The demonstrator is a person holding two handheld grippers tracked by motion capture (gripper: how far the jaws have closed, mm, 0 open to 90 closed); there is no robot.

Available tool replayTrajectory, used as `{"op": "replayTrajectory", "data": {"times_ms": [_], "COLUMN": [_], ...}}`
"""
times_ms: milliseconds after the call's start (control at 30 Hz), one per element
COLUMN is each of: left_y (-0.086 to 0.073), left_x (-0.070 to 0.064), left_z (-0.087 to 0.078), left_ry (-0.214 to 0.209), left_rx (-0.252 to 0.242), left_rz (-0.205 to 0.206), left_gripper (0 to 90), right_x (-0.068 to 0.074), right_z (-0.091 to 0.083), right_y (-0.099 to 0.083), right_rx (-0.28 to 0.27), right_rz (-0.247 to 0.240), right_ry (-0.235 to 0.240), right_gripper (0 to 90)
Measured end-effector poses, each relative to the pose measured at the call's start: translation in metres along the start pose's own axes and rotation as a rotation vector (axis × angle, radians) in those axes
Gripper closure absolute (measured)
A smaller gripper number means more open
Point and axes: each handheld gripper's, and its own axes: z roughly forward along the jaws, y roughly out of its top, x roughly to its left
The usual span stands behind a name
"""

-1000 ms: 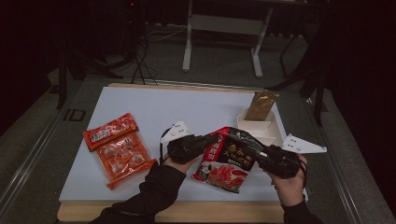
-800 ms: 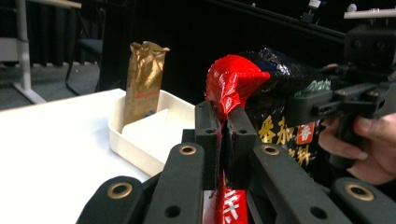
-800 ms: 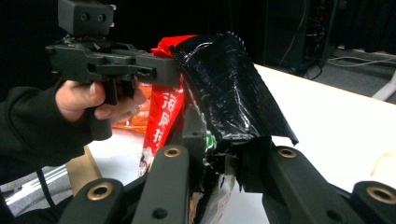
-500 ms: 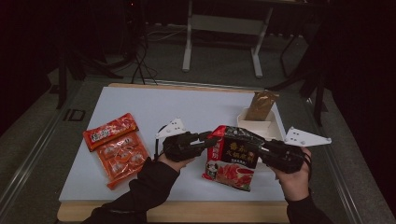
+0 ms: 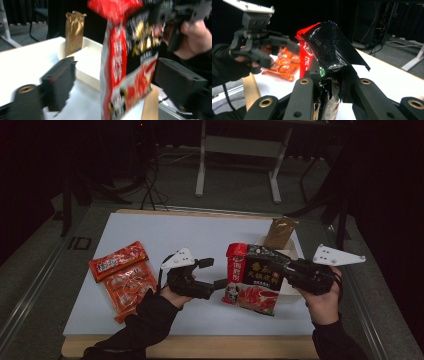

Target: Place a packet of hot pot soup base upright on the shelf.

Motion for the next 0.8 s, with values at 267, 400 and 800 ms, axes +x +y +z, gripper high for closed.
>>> {"op": "replayTrajectory", "data": {"times_ms": [267,400,800], "left_y": [-0.015,-0.023,-0.054], "left_x": [0.001,0.002,0.010], "left_z": [-0.015,-0.020,-0.033], "left_ry": [-0.003,0.007,0.042], "left_rx": [0.034,0.035,0.081], "left_rz": [-0.014,-0.025,0.001], "left_gripper": [1.7,1.7,1.9], "right_x": [-0.018,-0.028,-0.069], "right_z": [-0.009,-0.011,-0.019], "right_y": [0.015,0.023,0.038], "right_rx": [-0.055,-0.048,-0.057], "right_rz": [-0.019,-0.010,-0.009], "right_ry": [-0.032,-0.060,-0.128], "right_gripper": [76.7,76.7,76.7]}}
